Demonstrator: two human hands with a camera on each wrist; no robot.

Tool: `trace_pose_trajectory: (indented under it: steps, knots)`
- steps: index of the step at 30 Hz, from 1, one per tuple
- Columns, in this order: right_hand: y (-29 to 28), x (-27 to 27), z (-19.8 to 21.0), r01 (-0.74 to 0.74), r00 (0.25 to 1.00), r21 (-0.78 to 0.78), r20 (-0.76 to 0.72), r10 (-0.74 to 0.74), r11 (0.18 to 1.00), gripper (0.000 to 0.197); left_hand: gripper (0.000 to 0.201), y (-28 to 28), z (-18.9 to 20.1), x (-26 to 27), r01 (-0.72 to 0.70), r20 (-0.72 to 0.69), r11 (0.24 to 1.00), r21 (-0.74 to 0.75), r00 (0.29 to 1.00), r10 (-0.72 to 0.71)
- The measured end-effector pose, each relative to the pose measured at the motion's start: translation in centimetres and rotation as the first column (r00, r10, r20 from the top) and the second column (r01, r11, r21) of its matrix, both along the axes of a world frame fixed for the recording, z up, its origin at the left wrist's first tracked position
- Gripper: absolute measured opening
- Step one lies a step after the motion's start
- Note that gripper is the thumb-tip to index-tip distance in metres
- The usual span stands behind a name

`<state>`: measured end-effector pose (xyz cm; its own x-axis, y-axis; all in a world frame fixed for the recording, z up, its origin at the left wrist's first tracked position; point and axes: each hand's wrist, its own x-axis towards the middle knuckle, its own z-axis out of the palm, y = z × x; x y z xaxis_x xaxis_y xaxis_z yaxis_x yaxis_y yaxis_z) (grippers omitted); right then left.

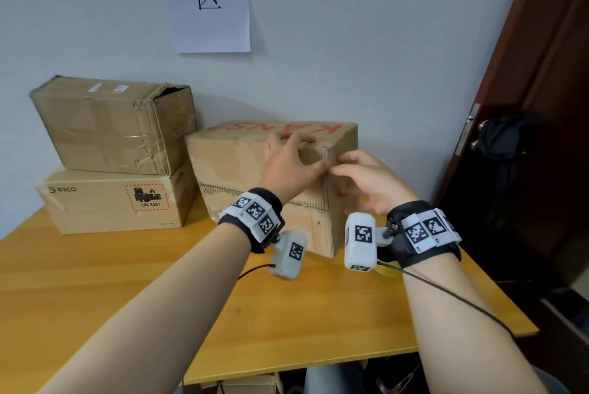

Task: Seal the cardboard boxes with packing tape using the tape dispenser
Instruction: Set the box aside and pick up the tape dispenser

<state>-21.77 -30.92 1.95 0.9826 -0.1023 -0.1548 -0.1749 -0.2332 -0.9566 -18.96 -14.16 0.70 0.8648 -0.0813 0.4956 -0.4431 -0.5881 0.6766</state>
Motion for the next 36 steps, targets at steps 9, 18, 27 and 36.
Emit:
trace_pose_trajectory:
  steps: [9, 18, 27, 36]
  knots:
    - [-0.8, 0.6, -1.2, 0.109, 0.988, 0.005, 0.112, -0.109, 0.994, 0.022, 0.055, 0.6, -2.0, 0.8, 0.010, 0.049, 0.998, -0.061, 0.999, -0.007]
    - [0.6, 1.2, -1.0, -0.070, 0.995, -0.002, 0.075, 0.070, 0.998, 0.020, 0.048, -0.5, -3.9, 1.4, -0.054, -0.015, 0.993, 0.100, 0.998, 0.056]
    - [0.4, 5.1, -3.5, 0.213, 0.950, 0.024, 0.227, -0.213, 0.977, 0.037, 0.044, 2.7, -4.3, 1.8, -0.073, -0.090, 0.993, -0.097, 0.994, 0.064]
    - [2.5, 7.2, -4.6, 0.308, 0.917, 0.047, 0.252, -0.310, 0.950, 0.040, 0.071, 4.9, -4.3, 1.5, -0.331, -0.268, 0.856, -0.398, 0.934, 0.236]
